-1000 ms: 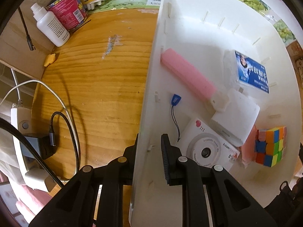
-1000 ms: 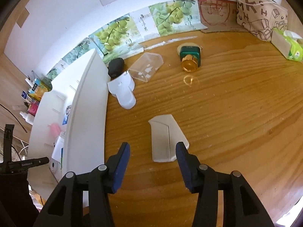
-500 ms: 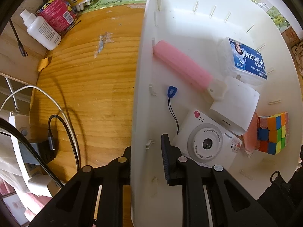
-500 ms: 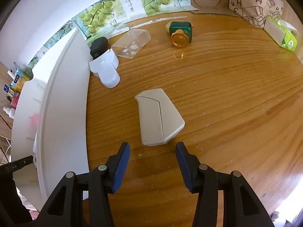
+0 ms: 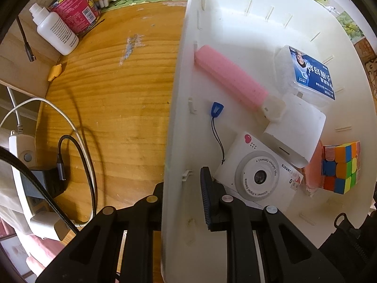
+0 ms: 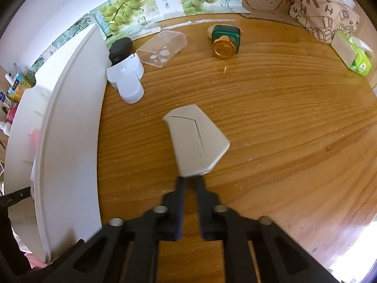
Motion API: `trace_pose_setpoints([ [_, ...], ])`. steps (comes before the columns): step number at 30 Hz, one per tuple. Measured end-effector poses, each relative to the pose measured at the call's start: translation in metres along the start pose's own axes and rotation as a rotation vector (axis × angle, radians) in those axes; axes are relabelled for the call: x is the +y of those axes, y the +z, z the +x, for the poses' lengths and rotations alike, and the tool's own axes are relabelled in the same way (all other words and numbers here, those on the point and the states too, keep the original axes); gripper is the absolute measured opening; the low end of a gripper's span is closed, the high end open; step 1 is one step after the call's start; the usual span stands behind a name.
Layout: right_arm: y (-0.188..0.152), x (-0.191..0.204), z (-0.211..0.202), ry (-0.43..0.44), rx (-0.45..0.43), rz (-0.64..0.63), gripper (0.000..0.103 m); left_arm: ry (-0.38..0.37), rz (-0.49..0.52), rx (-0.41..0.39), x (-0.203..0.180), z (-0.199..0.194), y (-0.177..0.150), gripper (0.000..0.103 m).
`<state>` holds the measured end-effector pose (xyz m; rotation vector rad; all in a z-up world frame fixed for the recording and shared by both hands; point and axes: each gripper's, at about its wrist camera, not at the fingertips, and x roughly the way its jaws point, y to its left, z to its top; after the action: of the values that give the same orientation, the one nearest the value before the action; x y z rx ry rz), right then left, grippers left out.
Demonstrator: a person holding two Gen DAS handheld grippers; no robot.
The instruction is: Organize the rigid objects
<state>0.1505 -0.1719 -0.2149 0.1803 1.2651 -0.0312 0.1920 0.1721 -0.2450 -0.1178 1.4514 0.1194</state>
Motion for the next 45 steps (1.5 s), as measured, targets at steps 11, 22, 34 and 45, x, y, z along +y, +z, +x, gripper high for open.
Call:
trace_pose_setpoints([
  [11,-0.001,-0.015,-0.020,0.051,-0.087,0.024,0.016,0.002,-0.011,-0.007,0.001,-0.002,-0.005,0.020],
  [22,-0.002,-0.013,-0.014,0.081,-0.120,0.017,0.060,0.015,-0.011,-0.004,-0.002,-0.002,-0.004,0.020],
  [34,0.013,0.001,0.005,0.018,-0.200,-0.069,0.078,0.019,-0.015,-0.001,-0.002,-0.002,-0.004,0.020],
  [45,0.012,0.007,0.010,-0.004,-0.249,-0.133,0.078,0.031,-0.022,0.014,-0.003,0.006,-0.001,0.020],
])
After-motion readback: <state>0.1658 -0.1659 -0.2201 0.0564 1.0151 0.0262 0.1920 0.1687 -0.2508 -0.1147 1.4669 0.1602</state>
